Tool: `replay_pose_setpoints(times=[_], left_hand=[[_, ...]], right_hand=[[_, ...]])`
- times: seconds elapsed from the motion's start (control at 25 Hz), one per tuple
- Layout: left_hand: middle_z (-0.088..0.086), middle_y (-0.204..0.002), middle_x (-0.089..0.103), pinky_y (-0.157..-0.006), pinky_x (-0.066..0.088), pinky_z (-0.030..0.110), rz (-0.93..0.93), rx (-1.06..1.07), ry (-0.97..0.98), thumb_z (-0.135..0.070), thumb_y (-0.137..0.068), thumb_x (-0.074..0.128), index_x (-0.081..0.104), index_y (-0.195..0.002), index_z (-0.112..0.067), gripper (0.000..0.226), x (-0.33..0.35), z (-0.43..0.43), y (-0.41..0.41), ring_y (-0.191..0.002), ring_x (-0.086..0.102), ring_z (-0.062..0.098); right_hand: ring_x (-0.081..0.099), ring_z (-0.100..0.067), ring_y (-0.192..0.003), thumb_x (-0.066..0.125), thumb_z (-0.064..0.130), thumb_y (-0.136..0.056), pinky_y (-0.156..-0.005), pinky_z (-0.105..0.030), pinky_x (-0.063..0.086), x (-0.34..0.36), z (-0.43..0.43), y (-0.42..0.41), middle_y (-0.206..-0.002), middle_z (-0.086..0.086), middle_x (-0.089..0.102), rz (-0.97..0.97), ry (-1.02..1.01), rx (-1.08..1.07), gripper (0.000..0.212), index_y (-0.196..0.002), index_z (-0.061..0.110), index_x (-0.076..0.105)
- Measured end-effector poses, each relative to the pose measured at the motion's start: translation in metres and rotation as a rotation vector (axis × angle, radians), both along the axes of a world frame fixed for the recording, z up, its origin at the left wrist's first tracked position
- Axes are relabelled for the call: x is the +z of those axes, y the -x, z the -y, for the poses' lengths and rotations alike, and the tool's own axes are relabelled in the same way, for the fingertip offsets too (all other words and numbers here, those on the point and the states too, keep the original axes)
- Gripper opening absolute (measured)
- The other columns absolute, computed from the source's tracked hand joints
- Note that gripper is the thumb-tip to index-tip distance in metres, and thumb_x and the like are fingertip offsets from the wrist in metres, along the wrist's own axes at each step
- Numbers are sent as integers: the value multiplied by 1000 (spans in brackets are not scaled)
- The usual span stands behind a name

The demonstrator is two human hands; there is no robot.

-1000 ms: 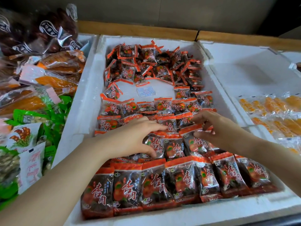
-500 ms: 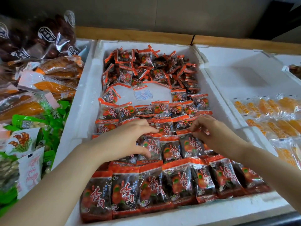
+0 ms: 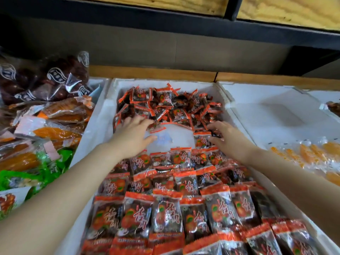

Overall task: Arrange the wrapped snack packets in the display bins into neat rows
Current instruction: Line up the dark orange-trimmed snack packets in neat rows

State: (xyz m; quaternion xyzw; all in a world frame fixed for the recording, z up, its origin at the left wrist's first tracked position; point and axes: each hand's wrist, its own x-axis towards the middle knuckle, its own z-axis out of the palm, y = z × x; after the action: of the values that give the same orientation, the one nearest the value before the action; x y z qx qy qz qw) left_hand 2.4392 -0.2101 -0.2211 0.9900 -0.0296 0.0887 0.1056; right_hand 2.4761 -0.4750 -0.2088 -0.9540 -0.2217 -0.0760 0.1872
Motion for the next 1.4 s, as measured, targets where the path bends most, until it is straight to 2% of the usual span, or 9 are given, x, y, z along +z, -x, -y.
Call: replay_pose_setpoints(times=[0.16,0.28,0.4,0.68,0.8,1.0,1.12,1.24,1.4], left_hand=[[17,-137,42,-102,37,37,-130,123,66,-28,-89,64,37,-140,-13,60,-15,-33,-27,-126,42,31],[11,-112,55,-73,44,23,-132,124,220,-8,-78,75,43,-134,-9,65,-15,-39,-27,-90,58,20],[7,-94,59,-66,42,22,-141,153,339,-4,-71,81,48,-132,-9,69,-16,-40,-28,-84,56,19],[-9,-73,58,-63,43,15,229,121,601,-5,-72,79,67,-90,-16,25,-5,-29,-24,-68,54,6],[-8,-75,61,-70,45,23,329,65,712,-6,-73,78,57,-76,-29,32,2,-16,-23,-70,57,9],[-5,-82,62,-60,46,9,396,-10,958,-4,-83,70,59,-80,-29,27,19,18,-10,-65,56,-3],[5,-93,67,-78,55,26,322,20,1219,-10,-87,66,63,-85,-32,22,21,41,-4,-84,65,11],[7,-106,65,-92,49,37,94,15,1341,-22,-91,63,64,-98,-32,12,17,68,4,-101,62,21],[2,-130,59,-110,34,39,-282,-39,1509,-53,-86,56,54,-128,-17,55,8,81,8,-122,52,16]], right_hand=[[58,-19,-104,63,15,-88,-85,-27,47,-23,-9,-53,-131,-5,54,-197,43,-2,51,-136,19,44],[51,-21,-119,75,21,-78,-99,-29,41,-31,-15,-74,-137,-4,50,-231,164,-1,75,-142,20,38],[47,-22,-124,83,23,-68,-101,-30,39,-31,-19,-81,-136,-4,49,-189,191,-37,80,-138,18,43],[58,-18,-89,73,9,-78,-72,-21,36,-16,-19,-76,-87,1,60,-9,-19,-88,15,-93,10,70],[57,-19,-87,66,16,-86,-73,-24,38,-3,-20,-73,-90,0,61,78,-190,-125,11,-96,13,65],[60,-6,-68,67,15,-85,-67,-22,48,40,-26,-42,-82,3,67,124,-602,38,11,-80,23,61],[62,-4,-58,69,11,-82,-60,-20,52,53,-22,-10,-71,2,69,-106,-660,206,14,-74,22,63],[57,-2,-53,74,14,-76,-56,-16,48,50,-25,8,-57,9,63,-136,-573,194,13,-70,20,65],[59,-11,-59,77,16,-72,-59,-23,50,36,-32,10,-62,0,65,-163,-609,104,11,-71,20,67]])
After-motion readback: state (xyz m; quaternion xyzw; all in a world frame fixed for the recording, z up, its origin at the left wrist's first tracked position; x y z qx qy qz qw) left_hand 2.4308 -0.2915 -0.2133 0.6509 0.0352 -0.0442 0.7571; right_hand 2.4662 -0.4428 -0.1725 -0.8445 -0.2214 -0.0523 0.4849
